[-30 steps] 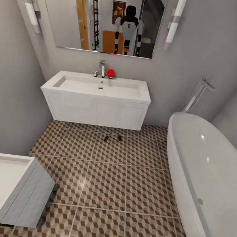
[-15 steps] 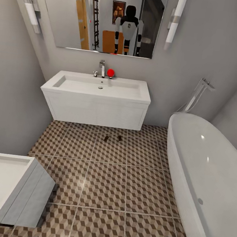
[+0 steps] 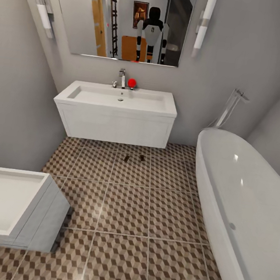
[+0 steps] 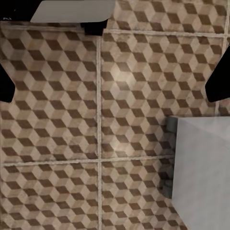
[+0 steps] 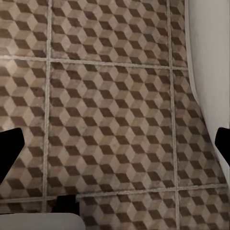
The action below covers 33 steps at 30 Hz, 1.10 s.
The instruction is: Take the four mousetraps from the cabinet in the bathroom and place them on the bathroom floor. Make sure all four end up on the same floor surface, and ensure that at least two of them are either under or directly next to the same bathroom sink.
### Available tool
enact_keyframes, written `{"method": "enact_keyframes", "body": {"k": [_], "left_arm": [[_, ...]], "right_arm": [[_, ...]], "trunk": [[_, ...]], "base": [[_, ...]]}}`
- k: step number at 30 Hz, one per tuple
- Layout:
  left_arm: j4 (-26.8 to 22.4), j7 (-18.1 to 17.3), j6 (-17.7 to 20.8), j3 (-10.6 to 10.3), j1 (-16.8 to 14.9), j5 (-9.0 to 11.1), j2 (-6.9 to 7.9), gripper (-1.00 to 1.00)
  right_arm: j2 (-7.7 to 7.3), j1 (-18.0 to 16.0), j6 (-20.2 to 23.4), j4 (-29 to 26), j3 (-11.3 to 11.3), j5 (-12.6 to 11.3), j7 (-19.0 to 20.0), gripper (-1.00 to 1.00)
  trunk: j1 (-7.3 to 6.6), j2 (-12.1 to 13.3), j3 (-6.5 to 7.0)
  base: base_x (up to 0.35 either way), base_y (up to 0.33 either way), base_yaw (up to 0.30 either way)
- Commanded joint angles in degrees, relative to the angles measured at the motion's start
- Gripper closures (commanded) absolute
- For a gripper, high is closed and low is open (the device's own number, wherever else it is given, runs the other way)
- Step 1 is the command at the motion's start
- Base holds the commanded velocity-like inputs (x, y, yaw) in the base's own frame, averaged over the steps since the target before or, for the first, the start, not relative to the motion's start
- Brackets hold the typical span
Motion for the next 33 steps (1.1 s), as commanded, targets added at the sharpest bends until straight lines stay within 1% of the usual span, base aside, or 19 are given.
{"method": "enact_keyframes", "body": {"k": [1,21,25,33], "left_arm": [[0.23,0.44,-0.30,-0.47,-0.10,-0.03,-0.03,-1.00],[0.23,0.44,-0.29,-0.47,-0.10,-0.03,-0.03,-1.00],[0.23,0.44,-0.29,-0.47,-0.10,-0.03,-0.03,-1.00],[0.23,0.44,-0.29,-0.47,-0.10,-0.03,-0.03,-1.00]], "right_arm": [[-0.01,-0.04,-0.18,0.04,0.50,-0.59,-0.09,-1.00],[-0.01,-0.04,-0.19,0.04,0.51,-0.59,-0.09,-1.00],[0.01,-0.04,-0.19,0.04,0.52,-0.59,-0.09,-1.00],[0.04,-0.04,-0.19,0.04,0.52,-0.59,-0.09,-1.00]], "trunk": [[-0.01,-0.10,-0.09],[-0.01,-0.10,-0.09],[-0.01,-0.10,-0.09],[-0.01,-0.10,-0.09]], "base": [[-0.330,0.000,0.000],[-0.324,0.000,0.000],[-0.138,0.000,0.000],[-0.029,0.000,0.000]]}}
